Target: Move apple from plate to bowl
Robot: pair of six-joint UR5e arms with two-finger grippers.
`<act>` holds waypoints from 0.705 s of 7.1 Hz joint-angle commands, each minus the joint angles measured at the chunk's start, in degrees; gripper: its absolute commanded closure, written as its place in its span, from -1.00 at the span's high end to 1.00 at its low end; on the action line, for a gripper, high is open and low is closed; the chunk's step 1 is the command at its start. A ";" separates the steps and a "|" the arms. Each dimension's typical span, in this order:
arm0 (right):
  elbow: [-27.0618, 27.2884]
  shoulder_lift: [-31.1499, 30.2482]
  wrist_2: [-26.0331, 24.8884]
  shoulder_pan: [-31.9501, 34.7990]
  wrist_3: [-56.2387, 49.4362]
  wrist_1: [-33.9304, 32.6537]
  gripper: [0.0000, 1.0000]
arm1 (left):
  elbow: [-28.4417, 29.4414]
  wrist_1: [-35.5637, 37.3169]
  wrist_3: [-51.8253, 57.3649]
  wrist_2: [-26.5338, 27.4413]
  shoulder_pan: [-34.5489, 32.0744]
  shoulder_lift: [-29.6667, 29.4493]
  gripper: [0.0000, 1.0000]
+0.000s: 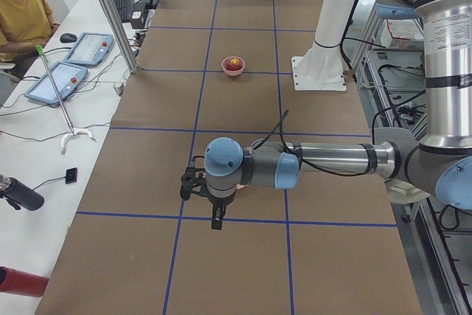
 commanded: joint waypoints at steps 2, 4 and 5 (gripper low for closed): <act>0.03 -0.03 0.73 0.00 0.06 0.00 1.00 | -0.07 0.03 -0.09 0.09 0.00 0.51 0.97; 0.12 -0.12 0.73 0.00 0.06 0.00 1.00 | -0.07 0.03 -0.17 0.09 -0.17 0.60 0.96; 0.12 -0.12 0.73 0.00 -0.02 0.00 1.00 | 0.01 0.03 -0.17 0.09 0.00 0.60 0.96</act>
